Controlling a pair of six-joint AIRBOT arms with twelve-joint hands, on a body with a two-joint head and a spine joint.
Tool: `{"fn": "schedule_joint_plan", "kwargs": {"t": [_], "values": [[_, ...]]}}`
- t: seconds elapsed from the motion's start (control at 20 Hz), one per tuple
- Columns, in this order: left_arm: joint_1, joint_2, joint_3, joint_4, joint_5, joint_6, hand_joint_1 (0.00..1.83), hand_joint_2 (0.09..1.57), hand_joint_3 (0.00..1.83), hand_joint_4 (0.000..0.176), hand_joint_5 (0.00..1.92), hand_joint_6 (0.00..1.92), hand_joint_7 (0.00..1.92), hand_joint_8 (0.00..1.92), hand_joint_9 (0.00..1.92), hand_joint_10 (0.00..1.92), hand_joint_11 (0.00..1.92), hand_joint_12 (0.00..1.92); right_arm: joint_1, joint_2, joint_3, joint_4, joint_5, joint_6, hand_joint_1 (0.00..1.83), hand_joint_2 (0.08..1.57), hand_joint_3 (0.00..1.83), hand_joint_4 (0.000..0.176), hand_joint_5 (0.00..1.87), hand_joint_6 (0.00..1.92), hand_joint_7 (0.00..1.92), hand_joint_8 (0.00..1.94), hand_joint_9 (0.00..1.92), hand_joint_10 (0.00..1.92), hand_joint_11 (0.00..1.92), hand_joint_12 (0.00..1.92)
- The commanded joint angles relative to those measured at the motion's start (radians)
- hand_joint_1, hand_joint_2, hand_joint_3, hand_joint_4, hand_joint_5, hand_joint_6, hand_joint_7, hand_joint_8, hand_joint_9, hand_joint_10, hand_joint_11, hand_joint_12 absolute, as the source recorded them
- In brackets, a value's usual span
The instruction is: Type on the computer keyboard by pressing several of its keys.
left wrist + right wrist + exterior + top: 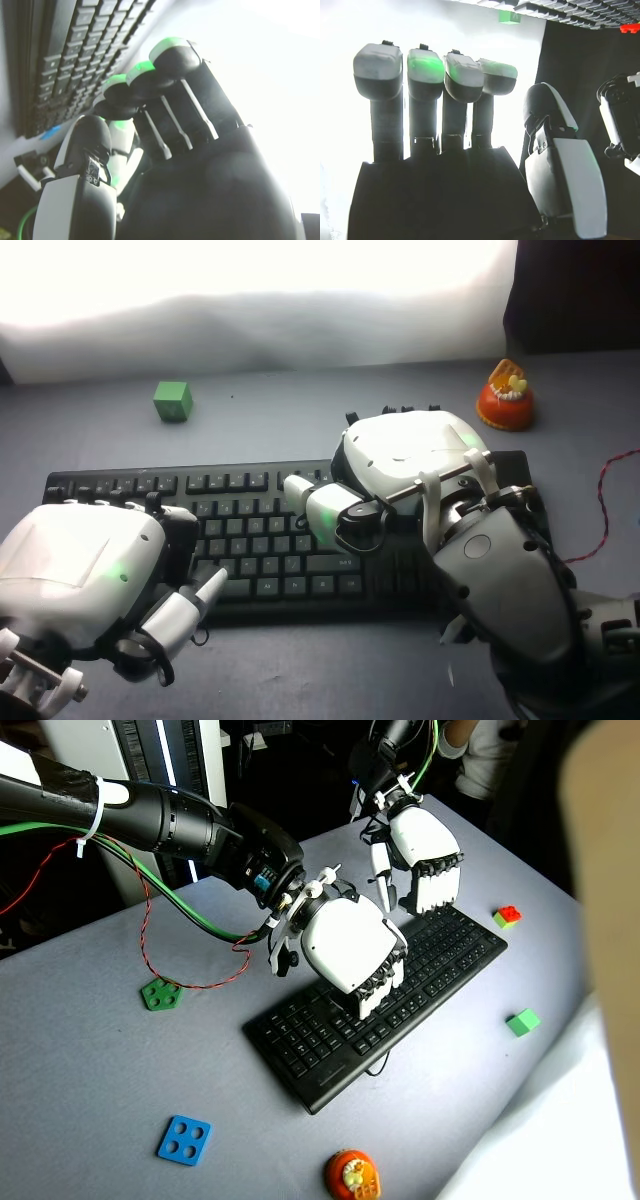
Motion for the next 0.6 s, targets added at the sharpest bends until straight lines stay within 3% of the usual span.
{"fn": "schedule_joint_plan", "kwargs": {"t": [0.0,0.05,0.1,0.3,0.4,0.5,0.55], "values": [[-0.012,-0.006,0.000,0.047,-0.105,0.011,0.03,1.21,0.17,0.009,0.13,0.21,0.15,0.07,0.09,0.24,0.00,0.68,0.004,0.002,-0.004,-0.078,0.058,0.000,0.00,1.05,0.17,0.000,0.24,0.14,0.30,0.05,0.25,0.15,0.00,0.86],[-0.013,-0.009,0.000,0.040,-0.106,0.018,0.03,1.28,0.03,0.005,0.21,0.07,0.18,0.01,0.15,0.09,0.00,0.71,0.003,0.002,-0.005,-0.078,0.059,-0.002,0.00,1.12,0.03,0.000,0.30,0.03,0.32,0.00,0.30,0.03,0.00,0.84],[-0.013,-0.012,-0.001,0.033,-0.109,0.024,0.07,1.28,0.00,0.010,0.24,0.03,0.19,0.00,0.18,0.05,0.00,0.74,0.003,0.002,-0.006,-0.078,0.060,-0.004,0.00,1.13,0.01,0.000,0.30,0.01,0.32,0.00,0.31,0.02,0.00,0.88],[0.020,-0.055,0.000,0.018,-0.181,0.032,0.08,1.26,0.00,0.005,0.28,0.03,0.20,0.00,0.19,0.03,0.00,0.76,0.001,0.001,-0.014,-0.077,0.063,-0.017,0.00,1.13,0.00,0.000,0.30,0.00,0.33,0.01,0.31,0.01,0.00,0.79],[0.037,-0.078,0.003,0.018,-0.202,0.032,0.07,1.25,0.00,0.018,0.25,0.01,0.17,0.00,0.15,0.01,0.00,0.64,0.001,0.001,-0.014,-0.077,0.065,-0.019,0.00,1.10,0.00,0.000,0.21,0.00,0.24,0.00,0.25,0.00,0.00,0.68],[0.057,-0.116,0.016,0.023,-0.233,0.026,0.04,1.24,0.00,0.036,0.15,0.00,0.08,0.00,0.07,0.00,0.00,0.36,0.003,-0.002,-0.015,-0.052,0.067,-0.027,0.00,1.09,0.00,0.000,0.15,0.00,0.18,0.00,0.18,0.01,0.00,0.51],[0.065,-0.136,0.028,0.034,-0.251,0.013,0.03,1.24,0.00,0.039,0.14,0.00,0.08,0.00,0.06,0.00,0.00,0.31,0.006,-0.006,-0.014,-0.031,0.067,-0.040,0.00,1.09,0.00,0.000,0.15,0.00,0.18,0.00,0.18,0.01,0.00,0.49]]}}
